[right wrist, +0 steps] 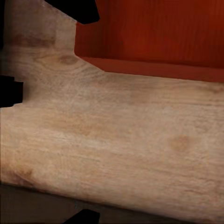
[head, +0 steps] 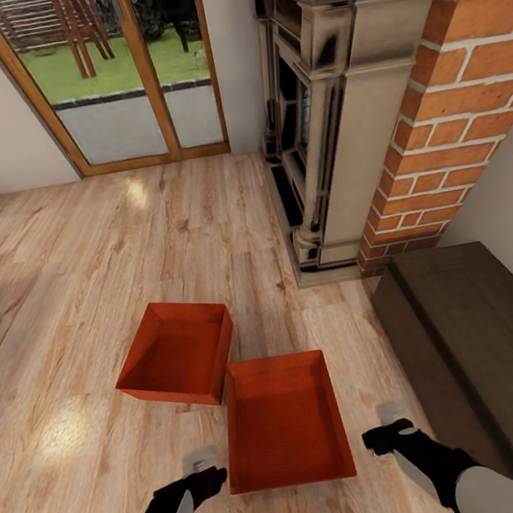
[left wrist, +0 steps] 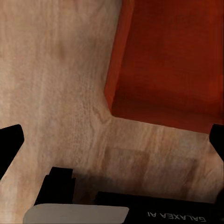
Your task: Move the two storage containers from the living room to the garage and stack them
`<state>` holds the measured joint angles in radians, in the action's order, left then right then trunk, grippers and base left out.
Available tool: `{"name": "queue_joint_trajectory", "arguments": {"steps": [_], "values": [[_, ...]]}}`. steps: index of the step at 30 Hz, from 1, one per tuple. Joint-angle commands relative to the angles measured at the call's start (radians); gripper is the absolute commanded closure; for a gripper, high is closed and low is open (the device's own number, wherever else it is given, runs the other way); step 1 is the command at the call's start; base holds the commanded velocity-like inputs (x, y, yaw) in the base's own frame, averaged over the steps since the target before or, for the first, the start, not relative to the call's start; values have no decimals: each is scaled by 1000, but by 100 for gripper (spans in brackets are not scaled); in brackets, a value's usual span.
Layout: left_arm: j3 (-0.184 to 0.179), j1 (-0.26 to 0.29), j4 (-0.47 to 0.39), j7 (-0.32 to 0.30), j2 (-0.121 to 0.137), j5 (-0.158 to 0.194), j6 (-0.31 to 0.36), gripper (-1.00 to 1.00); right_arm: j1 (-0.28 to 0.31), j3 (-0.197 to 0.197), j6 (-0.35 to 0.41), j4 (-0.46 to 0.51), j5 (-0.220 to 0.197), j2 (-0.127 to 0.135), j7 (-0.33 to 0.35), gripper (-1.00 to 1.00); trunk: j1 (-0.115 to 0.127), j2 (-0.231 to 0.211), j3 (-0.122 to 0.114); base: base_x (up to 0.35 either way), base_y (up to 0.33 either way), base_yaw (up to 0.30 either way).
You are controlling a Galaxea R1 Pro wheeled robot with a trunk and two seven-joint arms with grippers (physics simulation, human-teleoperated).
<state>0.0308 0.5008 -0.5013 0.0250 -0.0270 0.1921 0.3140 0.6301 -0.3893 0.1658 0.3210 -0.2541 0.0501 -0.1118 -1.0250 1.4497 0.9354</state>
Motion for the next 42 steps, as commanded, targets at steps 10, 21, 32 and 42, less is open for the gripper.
{"name": "queue_joint_trajectory", "arguments": {"steps": [10, 21, 32, 42], "values": [[2, 71, -9, 8, -34, 5, -32, -100, 43, 128, -128, -12, -63, -50, -35, -100, 0, 0, 1, 0, 0, 0], [-2, 71, 2, 17, -100, -87, -65, -100, 43, 131, -147, -56, -66, -111, -59, -100, 0, 0, 1, 0, 0, 0], [-3, 71, 4, 80, -115, -229, -73, -100, 43, 112, -162, -141, -27, -132, -46, -100, 0, 0, 1, 0, 0, 0], [4, 71, 4, 82, -106, -231, -75, -100, 43, 113, -189, -144, 42, -132, -44, -100, 0, 0, 1, 0, 0, 0]]}}
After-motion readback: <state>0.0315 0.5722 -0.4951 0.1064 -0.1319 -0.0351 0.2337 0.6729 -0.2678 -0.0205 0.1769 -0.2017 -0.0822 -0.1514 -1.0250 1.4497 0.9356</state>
